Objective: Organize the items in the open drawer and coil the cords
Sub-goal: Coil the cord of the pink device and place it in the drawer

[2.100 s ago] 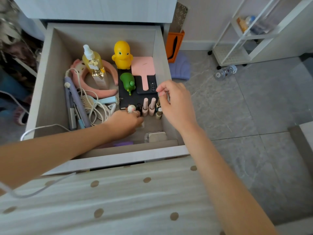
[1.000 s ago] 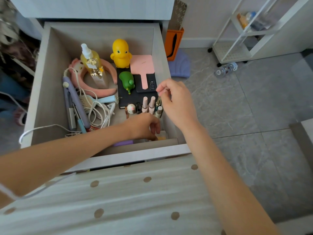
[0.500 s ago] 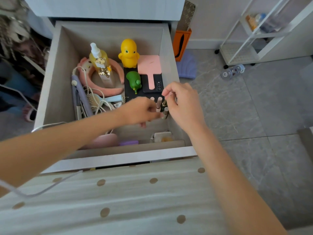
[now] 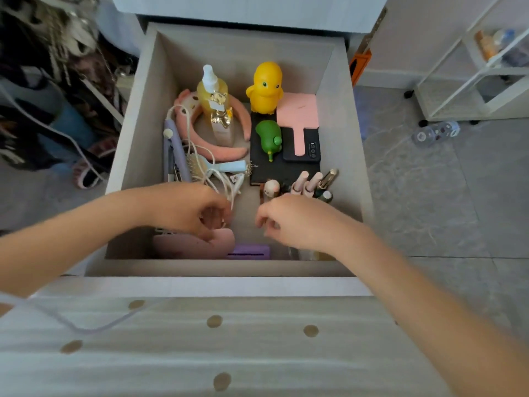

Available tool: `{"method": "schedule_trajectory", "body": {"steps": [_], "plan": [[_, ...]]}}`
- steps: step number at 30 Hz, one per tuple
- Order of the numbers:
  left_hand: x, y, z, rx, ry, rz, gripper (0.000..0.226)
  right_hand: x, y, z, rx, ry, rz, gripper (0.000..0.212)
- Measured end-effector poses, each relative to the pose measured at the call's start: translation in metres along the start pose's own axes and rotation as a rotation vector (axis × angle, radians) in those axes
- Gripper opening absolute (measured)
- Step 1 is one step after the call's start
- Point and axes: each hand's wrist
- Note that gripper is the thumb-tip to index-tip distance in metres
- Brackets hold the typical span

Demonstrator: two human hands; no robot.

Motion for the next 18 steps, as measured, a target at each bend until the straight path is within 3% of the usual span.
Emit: {"method": "schedule_trajectory", "body": {"steps": [2, 7, 13, 16, 18], "plan": [[-0.005, 0.005, 0.003, -0.027, -0.171, -0.007, 0.028, -0.003, -0.013, 0.006, -0.126, 0.005, -0.005, 0.029], [-0.008, 0.005, 0.007, 0.004, -0.104, 0.014, 0.016, -0.011, -0.034, 0.010, -0.260, -0.038, -0.026, 0.038], [-0.014, 0.009, -0.003, 0.277, 0.268, -0.025, 0.025, -0.020, -0.044, 0.012, -0.035, -0.592, 0.152, 0.025], [-0.012, 0.011, -0.010, 0.444, 0.508, -0.031, 0.026, -0.016, -0.041, 0.000, 0.063, -0.833, 0.174, 0.004], [-0.009, 0.013, -0.015, 0.467, 0.650, -0.050, 0.025, -0.012, -0.038, -0.010, 0.123, -0.927, 0.182, 0.010]]}}
Point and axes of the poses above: each hand's wrist, its own y-axis away from the middle knuckle, its own z-axis out of the palm, x = y × z, and after that the axes turned 14 degrees about x, right-handed
